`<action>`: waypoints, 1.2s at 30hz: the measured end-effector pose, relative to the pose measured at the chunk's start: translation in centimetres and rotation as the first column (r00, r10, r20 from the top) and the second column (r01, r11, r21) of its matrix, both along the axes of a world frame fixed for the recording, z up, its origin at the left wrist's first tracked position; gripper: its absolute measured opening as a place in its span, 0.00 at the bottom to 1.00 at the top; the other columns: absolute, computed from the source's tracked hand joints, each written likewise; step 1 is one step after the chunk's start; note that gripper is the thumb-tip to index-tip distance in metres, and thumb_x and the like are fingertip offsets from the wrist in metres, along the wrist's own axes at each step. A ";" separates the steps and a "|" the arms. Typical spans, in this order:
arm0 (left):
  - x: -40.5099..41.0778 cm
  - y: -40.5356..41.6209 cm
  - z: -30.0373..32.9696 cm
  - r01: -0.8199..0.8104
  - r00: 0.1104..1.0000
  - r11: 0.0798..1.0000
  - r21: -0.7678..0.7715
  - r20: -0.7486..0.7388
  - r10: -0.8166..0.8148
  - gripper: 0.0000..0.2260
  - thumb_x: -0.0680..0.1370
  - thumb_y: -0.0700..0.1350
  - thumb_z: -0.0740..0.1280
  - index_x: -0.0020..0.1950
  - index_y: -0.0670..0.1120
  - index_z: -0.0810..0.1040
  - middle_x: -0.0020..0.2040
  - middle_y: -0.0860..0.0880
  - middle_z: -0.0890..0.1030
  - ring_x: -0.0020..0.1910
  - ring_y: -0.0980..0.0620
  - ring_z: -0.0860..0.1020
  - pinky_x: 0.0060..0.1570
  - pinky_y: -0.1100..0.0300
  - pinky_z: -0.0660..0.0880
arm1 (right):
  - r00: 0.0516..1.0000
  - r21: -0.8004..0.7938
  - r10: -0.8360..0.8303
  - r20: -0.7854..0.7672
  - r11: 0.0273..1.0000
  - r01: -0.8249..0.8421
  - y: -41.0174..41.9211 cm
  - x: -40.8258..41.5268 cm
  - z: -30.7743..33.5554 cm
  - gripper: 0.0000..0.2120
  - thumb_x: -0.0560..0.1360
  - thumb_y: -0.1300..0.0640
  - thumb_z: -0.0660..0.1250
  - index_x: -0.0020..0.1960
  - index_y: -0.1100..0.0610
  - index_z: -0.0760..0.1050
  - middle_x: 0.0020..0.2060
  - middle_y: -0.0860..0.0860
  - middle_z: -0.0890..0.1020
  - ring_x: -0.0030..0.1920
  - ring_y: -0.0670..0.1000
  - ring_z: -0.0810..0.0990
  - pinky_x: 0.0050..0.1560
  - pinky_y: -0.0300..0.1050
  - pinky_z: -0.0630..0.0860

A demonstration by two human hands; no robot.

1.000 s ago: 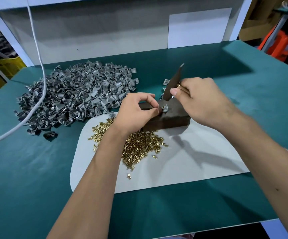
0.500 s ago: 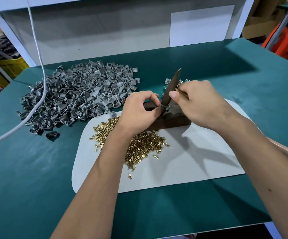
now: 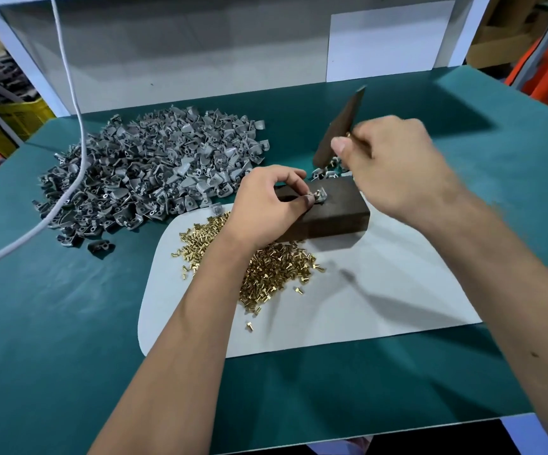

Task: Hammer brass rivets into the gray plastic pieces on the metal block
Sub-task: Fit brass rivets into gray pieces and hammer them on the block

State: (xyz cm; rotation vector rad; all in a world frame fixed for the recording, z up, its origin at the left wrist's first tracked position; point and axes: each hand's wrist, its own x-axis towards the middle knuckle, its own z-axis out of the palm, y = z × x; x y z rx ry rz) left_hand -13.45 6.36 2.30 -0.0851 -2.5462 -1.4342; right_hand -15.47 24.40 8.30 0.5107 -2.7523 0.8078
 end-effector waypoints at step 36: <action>-0.1 0.3 -0.1 -0.056 0.997 0.987 0.152 0.066 0.046 0.06 0.77 0.40 0.73 0.40 0.46 0.84 0.59 0.53 0.84 0.60 0.58 0.80 0.69 0.49 0.72 | 0.971 0.285 -0.188 0.146 0.948 0.141 4.2 -1.0 -1.8 0.06 0.73 0.59 0.70 0.38 0.51 0.81 0.44 0.55 0.85 0.47 0.61 0.82 0.51 0.51 0.81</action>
